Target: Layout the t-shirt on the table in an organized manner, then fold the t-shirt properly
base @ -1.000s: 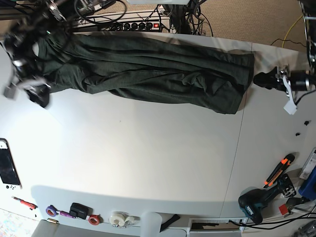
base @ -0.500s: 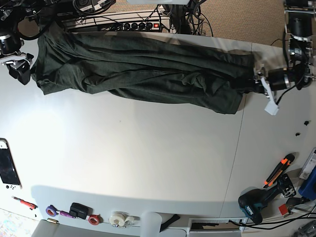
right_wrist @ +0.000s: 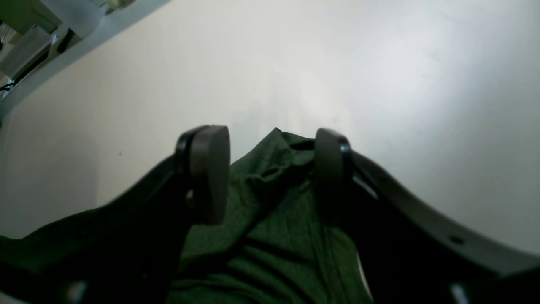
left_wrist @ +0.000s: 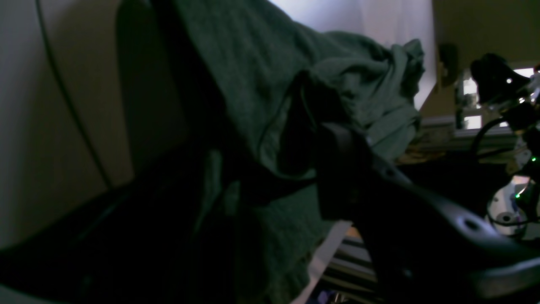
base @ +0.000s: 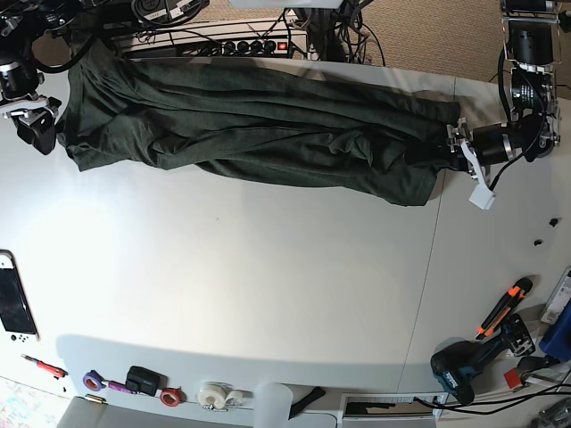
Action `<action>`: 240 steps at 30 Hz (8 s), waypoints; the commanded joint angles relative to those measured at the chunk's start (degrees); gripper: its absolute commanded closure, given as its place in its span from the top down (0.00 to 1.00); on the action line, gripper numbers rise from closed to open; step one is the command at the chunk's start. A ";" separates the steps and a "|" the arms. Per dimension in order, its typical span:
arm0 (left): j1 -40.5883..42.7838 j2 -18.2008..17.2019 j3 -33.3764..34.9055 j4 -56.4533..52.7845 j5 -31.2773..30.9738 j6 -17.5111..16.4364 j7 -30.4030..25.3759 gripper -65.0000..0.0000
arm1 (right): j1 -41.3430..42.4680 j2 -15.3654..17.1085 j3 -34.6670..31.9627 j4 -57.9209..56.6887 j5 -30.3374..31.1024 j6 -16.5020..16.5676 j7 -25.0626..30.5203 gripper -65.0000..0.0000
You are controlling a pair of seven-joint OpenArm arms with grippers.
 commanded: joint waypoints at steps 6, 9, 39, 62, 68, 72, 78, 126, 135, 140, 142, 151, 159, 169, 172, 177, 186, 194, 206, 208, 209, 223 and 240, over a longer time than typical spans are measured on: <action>0.66 -0.15 0.33 -0.39 3.76 1.55 2.80 0.42 | 0.07 1.07 0.11 1.03 1.57 0.28 1.09 0.49; 0.66 -0.17 0.33 -0.39 2.10 1.46 2.12 0.00 | 0.07 1.07 0.11 1.03 1.57 0.28 1.09 0.49; -1.46 19.10 17.86 19.37 0.20 -6.99 -2.97 0.00 | 0.04 0.79 0.11 1.01 0.85 0.31 1.11 0.49; -4.26 26.84 26.84 19.34 16.61 -6.64 -12.66 0.49 | 0.07 0.79 0.11 1.01 0.50 0.31 1.22 0.49; -4.28 26.80 29.57 19.37 16.55 -4.55 -13.75 0.56 | 0.07 0.79 0.11 1.01 0.48 0.31 1.53 0.49; -4.42 26.75 27.56 19.63 14.43 -4.63 -11.61 0.52 | 0.04 0.79 0.11 1.01 0.48 0.31 1.55 0.49; -4.44 24.74 17.90 22.08 14.45 -6.99 -9.55 0.00 | 0.07 0.79 0.11 1.01 0.46 0.31 1.53 0.49; -4.13 19.04 31.43 22.08 34.47 -3.85 -11.65 0.00 | 0.07 0.76 0.11 1.01 0.46 0.31 1.57 0.49; -4.15 20.87 42.10 22.51 29.16 -4.76 -9.86 0.00 | 0.07 0.79 0.11 1.01 0.48 0.31 1.60 0.49; -4.28 21.07 41.70 26.73 23.65 -6.99 -8.22 0.00 | 0.07 0.76 0.11 1.01 0.48 0.31 1.60 0.49; -4.31 21.05 40.48 29.70 23.67 -6.99 -8.20 0.00 | 0.07 0.79 0.11 1.01 0.48 0.31 1.57 0.49; -4.28 20.76 28.55 39.74 32.85 -5.68 -1.57 0.19 | 0.07 0.79 0.11 1.01 0.48 0.31 1.60 0.49; -3.56 17.14 27.69 39.69 41.40 -2.78 -7.65 0.39 | 0.09 0.76 0.11 1.01 0.48 0.31 1.86 0.49; -2.21 17.14 31.95 37.11 50.60 -1.42 -15.65 0.38 | 0.09 0.76 0.11 1.01 0.48 0.31 1.81 0.49; -2.23 17.14 34.71 36.81 55.04 1.03 -18.97 0.37 | 0.07 0.76 0.11 1.01 0.48 0.31 1.75 0.49; -2.38 17.14 38.12 36.81 60.48 3.52 -19.87 0.35 | 0.07 0.76 0.11 1.01 0.46 0.31 1.68 0.49; -2.36 17.14 38.58 36.81 64.13 5.18 -20.68 0.23 | 0.07 0.76 0.11 1.01 0.46 0.31 1.68 0.49; -2.38 17.44 38.58 36.81 64.13 5.18 -23.17 0.00 | 0.07 0.76 0.11 1.01 0.48 0.31 1.62 0.49; -2.84 26.29 38.58 36.81 59.19 4.96 -24.59 0.00 | 0.07 0.76 0.11 1.01 0.46 0.31 1.51 0.49; -3.41 27.67 38.58 36.81 59.19 4.96 -25.07 0.00 | 0.04 0.76 0.11 1.01 0.46 0.28 1.46 0.49; -3.80 28.30 38.58 36.79 59.17 4.96 -25.09 0.00 | 0.07 0.76 0.11 1.01 0.46 0.31 1.33 0.49; -4.57 29.99 38.58 36.70 56.50 7.52 -28.70 0.07 | 0.07 0.74 0.11 1.01 0.48 0.28 1.27 0.49; -5.09 25.14 38.56 36.70 56.70 7.56 -24.83 0.46 | -0.76 9.75 0.09 -5.62 -9.22 -4.50 4.46 0.66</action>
